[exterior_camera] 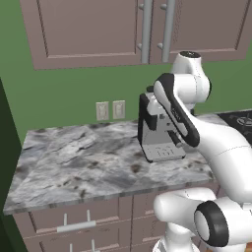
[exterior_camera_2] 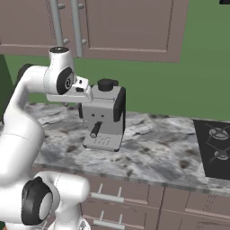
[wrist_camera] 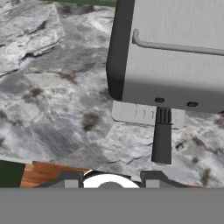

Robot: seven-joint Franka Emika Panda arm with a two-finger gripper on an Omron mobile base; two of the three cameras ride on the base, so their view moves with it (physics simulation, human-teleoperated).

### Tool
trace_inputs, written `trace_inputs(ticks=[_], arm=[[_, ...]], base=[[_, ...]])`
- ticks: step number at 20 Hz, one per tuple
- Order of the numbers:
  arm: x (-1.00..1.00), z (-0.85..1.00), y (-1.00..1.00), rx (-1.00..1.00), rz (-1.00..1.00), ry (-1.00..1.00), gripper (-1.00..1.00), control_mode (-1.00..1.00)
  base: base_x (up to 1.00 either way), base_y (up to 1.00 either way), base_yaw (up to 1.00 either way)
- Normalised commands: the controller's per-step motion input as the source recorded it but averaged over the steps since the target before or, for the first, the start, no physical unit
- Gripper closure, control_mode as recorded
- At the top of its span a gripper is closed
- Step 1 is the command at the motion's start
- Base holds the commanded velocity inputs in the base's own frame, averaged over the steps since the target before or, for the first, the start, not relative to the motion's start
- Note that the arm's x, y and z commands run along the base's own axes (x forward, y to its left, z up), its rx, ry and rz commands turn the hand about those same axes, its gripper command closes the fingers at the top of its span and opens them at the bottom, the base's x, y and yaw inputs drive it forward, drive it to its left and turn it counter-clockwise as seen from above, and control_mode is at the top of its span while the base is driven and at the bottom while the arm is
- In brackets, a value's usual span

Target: Open the cabinet, pick the kettle from the cabinet, and place it in the sink.

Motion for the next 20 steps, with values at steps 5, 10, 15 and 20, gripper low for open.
trace_inputs(ticks=[5,10,15,20], arm=[[-0.17,0.00,0.00,0.04,0.00,-0.06,-1.00,-1.00],[-0.30,0.04,0.03,0.11,-0.01,-0.26,-1.00,-1.00],[-0.09,0.26,0.01,0.00,-0.04,-0.16,-1.00,-1.00],[0.00,0.38,0.00,-0.04,-0.01,-0.10,-1.00,-1.00]], base=[[0.00,0.00,0.00],[0.00,0.00,0.00],[0.00,0.00,0.00],[0.00,0.00,0.00]])
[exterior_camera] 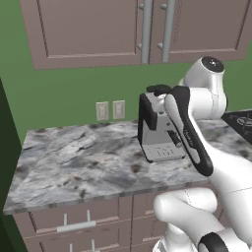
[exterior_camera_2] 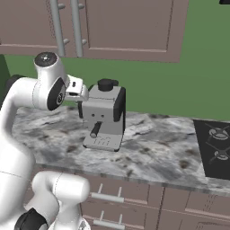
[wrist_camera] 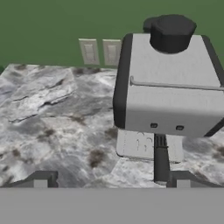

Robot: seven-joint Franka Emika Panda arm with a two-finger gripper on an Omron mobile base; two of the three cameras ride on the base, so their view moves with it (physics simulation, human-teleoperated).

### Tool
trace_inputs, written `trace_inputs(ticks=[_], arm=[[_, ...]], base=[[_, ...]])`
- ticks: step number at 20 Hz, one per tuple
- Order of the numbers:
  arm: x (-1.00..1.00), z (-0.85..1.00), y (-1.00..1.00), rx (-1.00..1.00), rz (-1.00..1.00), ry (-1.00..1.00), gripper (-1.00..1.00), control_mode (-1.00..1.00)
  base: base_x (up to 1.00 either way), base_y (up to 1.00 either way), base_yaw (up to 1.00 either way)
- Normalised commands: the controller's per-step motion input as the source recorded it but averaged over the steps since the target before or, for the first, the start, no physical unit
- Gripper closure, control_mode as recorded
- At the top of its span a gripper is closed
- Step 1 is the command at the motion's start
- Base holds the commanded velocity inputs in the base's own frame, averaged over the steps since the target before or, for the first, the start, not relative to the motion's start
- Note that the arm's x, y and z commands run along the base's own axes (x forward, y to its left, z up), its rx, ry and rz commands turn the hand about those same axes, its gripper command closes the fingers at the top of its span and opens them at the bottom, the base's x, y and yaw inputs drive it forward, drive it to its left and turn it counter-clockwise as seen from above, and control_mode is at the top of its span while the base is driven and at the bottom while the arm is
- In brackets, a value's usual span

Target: Open the cabinet, pick the kettle from the cabinet, and place it in the sink.

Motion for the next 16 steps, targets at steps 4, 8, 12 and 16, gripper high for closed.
trace_inputs(ticks=[4,8,12,16], arm=[[0.05,0.41,0.00,-0.07,0.00,-0.03,-1.00,-1.00],[0.13,0.38,-0.02,-0.07,-0.05,0.02,-1.00,-1.00],[0.18,0.40,-0.02,-0.02,-0.05,0.00,-1.00,-1.00],[0.16,0.41,-0.06,0.00,-0.05,-0.01,-1.00,-1.00]], base=[[0.00,0.00,0.00],[0.00,0.00,0.00],[0.00,0.00,0.00],[0.00,0.00,0.00]])
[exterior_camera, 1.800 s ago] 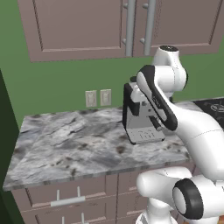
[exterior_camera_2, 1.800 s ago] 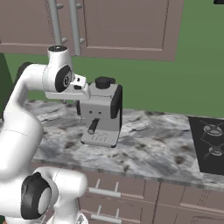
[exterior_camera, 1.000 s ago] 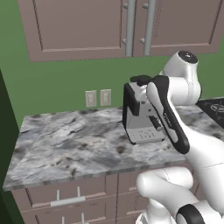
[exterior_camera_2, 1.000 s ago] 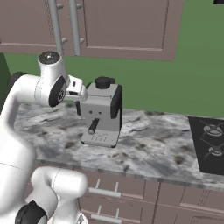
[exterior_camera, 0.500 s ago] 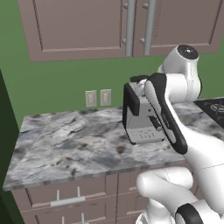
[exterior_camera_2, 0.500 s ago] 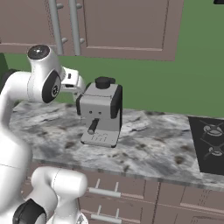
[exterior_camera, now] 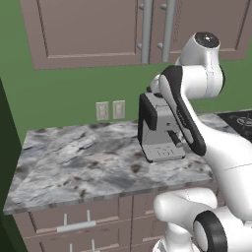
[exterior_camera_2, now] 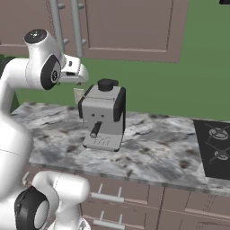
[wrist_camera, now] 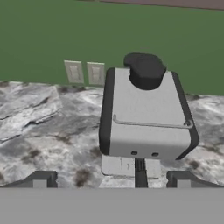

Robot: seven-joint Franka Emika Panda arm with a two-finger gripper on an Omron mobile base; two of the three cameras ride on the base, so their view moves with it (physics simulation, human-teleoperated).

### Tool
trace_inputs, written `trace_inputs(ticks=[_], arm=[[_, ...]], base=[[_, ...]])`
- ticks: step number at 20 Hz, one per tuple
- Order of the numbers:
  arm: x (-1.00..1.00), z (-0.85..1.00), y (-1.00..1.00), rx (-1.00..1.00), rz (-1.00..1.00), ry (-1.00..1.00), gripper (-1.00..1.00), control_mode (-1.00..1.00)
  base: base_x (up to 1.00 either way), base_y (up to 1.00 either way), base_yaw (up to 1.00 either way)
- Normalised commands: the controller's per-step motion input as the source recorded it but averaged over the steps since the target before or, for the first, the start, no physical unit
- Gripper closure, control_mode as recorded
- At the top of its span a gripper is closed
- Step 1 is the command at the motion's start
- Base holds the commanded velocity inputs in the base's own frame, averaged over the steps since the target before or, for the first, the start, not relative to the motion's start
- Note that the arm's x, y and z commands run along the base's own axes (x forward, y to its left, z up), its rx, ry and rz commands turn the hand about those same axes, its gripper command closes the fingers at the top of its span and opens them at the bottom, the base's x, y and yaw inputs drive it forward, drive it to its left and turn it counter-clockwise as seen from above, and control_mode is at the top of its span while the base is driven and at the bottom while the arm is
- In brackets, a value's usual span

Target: Open the cabinet, pick the kettle from the cabinet, and place it in the sink.

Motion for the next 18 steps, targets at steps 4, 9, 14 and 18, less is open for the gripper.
trace_inputs(ticks=[4,9,14,18], arm=[[0.12,0.43,-0.07,0.00,-0.07,-0.09,-1.00,-1.00],[0.13,0.41,-0.04,0.00,-0.08,-0.12,-1.00,-1.00],[0.13,0.39,-0.01,0.01,-0.06,-0.14,-1.00,-1.00],[0.23,0.32,-0.03,0.04,-0.03,0.00,-1.00,-1.00]], base=[[0.00,0.00,0.00],[0.00,0.00,0.00],[0.00,0.00,0.00],[0.00,0.00,0.00]])
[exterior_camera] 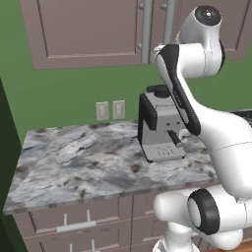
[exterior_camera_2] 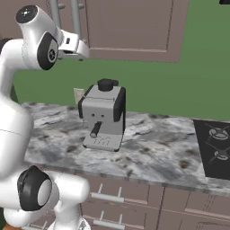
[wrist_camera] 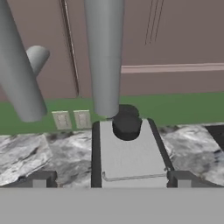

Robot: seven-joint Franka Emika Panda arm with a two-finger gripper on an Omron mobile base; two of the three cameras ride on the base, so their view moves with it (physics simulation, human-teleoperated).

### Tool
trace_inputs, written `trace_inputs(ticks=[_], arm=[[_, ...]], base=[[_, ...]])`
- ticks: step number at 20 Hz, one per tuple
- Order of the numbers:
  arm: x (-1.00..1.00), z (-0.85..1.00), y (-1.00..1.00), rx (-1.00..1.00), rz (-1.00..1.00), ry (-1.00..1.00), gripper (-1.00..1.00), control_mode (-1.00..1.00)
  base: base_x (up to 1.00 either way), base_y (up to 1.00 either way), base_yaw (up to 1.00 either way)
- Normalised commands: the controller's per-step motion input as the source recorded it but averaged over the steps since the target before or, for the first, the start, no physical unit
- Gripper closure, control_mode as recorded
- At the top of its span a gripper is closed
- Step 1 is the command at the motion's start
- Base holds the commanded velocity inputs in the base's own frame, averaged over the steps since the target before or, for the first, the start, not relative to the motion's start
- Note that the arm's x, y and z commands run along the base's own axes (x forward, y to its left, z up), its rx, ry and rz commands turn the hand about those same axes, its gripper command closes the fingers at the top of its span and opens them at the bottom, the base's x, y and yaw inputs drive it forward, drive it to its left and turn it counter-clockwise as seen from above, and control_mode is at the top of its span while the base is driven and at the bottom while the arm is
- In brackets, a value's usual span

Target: Open the cabinet, pick the kettle from the cabinet, and place it in the sink.

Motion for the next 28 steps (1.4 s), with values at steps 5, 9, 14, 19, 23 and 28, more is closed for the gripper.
trace_inputs(ticks=[5,9,14,19,23,28], arm=[[0.22,0.22,-0.06,0.08,0.00,0.00,-1.00,-1.00],[0.28,0.16,-0.02,0.11,0.00,0.00,-1.00,-1.00],[0.40,0.11,-0.01,0.07,0.00,0.00,-1.00,-1.00],[0.42,0.10,0.00,0.04,0.00,-0.01,-1.00,-1.00],[0.46,0.10,0.00,0.01,0.00,0.00,-1.00,-1.00],[0.38,0.05,0.05,0.00,0.00,-0.05,-1.00,-1.00]], base=[[0.00,0.00,0.00],[0.00,0.00,0.00],[0.00,0.00,0.00],[0.00,0.00,0.00],[0.00,0.00,0.00],[0.00,0.00,0.00]])
